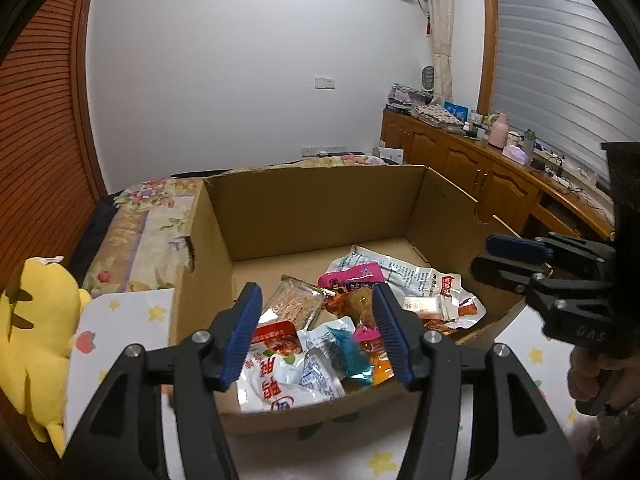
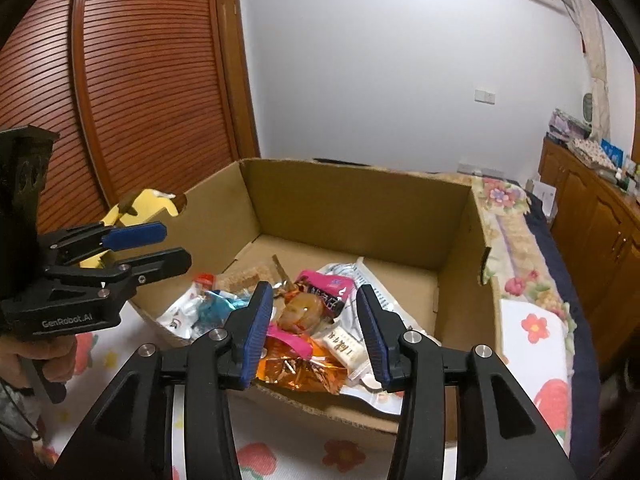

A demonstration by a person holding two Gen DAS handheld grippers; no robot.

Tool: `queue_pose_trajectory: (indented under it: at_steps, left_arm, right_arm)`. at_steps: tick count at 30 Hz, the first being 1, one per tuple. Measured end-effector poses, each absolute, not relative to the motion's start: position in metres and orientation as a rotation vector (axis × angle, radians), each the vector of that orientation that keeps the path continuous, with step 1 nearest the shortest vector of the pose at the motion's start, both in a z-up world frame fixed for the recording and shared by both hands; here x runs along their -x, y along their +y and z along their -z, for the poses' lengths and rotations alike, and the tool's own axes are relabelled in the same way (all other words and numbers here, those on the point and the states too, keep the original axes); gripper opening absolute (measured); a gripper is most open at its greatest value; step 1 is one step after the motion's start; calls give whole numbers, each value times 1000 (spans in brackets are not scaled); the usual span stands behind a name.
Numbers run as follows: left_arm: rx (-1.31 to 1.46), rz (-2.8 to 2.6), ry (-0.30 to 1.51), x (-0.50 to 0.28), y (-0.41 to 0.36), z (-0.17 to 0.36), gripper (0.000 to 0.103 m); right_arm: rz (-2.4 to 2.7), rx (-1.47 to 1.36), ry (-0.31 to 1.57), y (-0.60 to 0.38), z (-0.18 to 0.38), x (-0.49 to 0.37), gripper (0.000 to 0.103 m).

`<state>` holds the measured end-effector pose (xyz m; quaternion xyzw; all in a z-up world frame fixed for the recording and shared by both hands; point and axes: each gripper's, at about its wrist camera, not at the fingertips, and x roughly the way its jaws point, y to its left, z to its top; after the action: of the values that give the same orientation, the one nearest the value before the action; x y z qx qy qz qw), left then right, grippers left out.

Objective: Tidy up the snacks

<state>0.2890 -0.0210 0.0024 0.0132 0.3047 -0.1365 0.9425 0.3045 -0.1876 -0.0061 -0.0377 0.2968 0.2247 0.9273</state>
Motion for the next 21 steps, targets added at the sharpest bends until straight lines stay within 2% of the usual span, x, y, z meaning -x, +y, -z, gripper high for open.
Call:
queue_pose_trajectory:
  at_steps: [3,9,15,17,19,21]
  left_arm:
    - [-31,263,603,-277,-20,-9,74]
    - [-48,267,559,-238,-21,-32,75]
    - [-53,258,526,-200,-23,-54,77]
    - [-57,246,520,-189,-22,-59,80]
    - [-61,237,511,-176,-22,-64,88]
    - [-67,229,505,-168,-23,-68,90]
  right_arm:
    - [-456,68,589,-191,-3,-292,44]
    - [-437,70,551,-196,-22,-257,45]
    - [-417,55,514,-199,-40,-219,50]
    - [-405,55,500,-199,-46,-205,52]
    - [-393,48,488,-201,-52,-195,57]
    - [-385,42,481,-204,-57,-187,60]
